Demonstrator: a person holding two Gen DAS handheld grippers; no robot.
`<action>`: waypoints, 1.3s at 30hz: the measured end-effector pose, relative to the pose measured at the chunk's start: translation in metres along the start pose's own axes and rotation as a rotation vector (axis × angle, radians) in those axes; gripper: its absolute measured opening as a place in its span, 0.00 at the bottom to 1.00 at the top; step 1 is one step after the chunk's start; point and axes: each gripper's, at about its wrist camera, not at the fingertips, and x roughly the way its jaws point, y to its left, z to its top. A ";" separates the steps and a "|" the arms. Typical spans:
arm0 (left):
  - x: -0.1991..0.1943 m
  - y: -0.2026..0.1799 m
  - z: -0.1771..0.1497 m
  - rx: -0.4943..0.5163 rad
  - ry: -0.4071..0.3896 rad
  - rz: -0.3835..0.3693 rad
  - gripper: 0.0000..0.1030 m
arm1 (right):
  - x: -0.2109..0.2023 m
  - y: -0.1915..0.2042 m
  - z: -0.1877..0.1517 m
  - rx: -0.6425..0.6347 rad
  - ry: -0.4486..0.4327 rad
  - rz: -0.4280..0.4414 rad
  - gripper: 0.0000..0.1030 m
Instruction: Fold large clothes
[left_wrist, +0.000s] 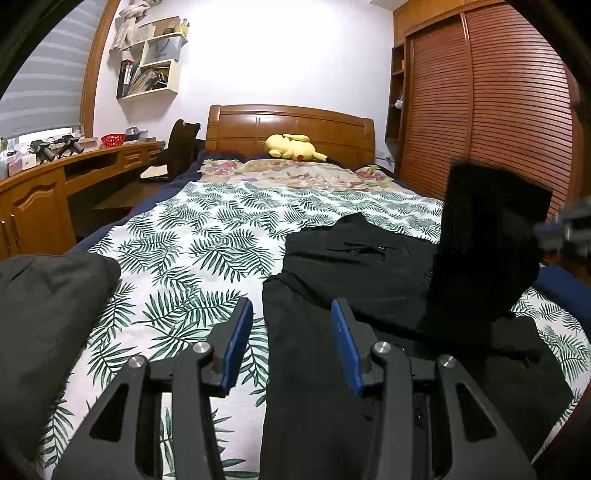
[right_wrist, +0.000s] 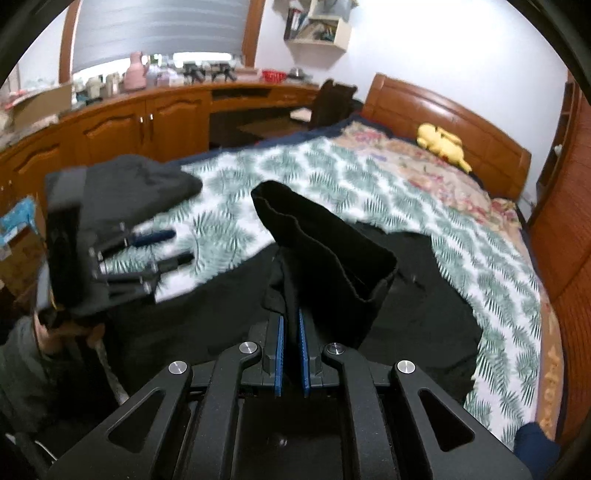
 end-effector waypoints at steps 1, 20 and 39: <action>0.000 0.000 0.000 0.001 0.000 -0.001 0.42 | 0.005 0.001 -0.005 0.006 0.025 -0.004 0.09; 0.006 -0.010 -0.010 0.022 0.041 -0.032 0.42 | -0.004 -0.026 -0.074 0.118 0.089 -0.035 0.61; 0.038 -0.040 -0.040 0.094 0.240 -0.137 0.42 | 0.056 -0.110 -0.173 0.297 0.220 -0.195 0.61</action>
